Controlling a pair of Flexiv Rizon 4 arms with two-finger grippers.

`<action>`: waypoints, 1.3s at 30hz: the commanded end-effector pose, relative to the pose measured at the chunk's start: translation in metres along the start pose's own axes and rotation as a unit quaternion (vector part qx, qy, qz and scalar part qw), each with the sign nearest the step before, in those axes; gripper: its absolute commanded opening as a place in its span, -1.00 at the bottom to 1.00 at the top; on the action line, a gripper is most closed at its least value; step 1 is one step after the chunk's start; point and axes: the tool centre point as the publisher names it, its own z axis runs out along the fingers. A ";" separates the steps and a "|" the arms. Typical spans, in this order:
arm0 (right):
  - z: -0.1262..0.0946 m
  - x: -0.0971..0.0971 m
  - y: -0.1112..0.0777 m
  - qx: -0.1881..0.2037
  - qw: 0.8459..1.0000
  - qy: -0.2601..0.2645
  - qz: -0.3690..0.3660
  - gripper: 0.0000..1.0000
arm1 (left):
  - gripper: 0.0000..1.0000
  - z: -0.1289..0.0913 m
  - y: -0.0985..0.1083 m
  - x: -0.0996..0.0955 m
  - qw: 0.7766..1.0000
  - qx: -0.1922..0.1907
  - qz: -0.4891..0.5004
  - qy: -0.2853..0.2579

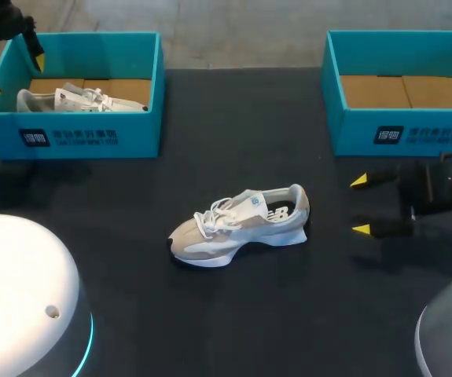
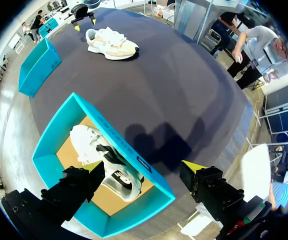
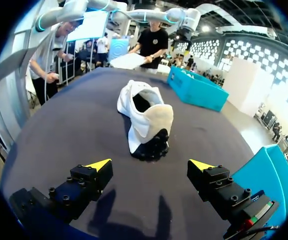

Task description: Take the shoe out of the shoebox, open the shoe tongue, remove and reinsert the insole, then place the shoe into the shoebox

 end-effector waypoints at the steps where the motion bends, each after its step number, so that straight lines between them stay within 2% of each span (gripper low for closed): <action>1: 0.009 -0.002 -0.007 -0.002 1.000 0.008 0.007 1.00 | 1.00 0.000 -0.001 0.001 1.000 -0.001 0.000 0.000; 2: 0.010 -0.002 -0.008 0.007 1.000 0.004 0.012 1.00 | 1.00 0.000 -0.001 0.001 1.000 -0.001 0.000 0.000; 22: 0.010 -0.002 -0.008 0.007 1.000 0.004 0.012 1.00 | 1.00 0.000 -0.001 0.001 1.000 -0.001 0.000 0.000; 32: 0.034 -0.013 -0.013 -0.009 1.000 0.010 0.004 1.00 | 1.00 0.000 -0.001 0.001 1.000 -0.001 0.000 0.000; 39: 0.040 -0.020 -0.019 -0.020 1.000 0.009 0.007 1.00 | 1.00 0.000 -0.001 0.001 1.000 -0.001 0.000 0.000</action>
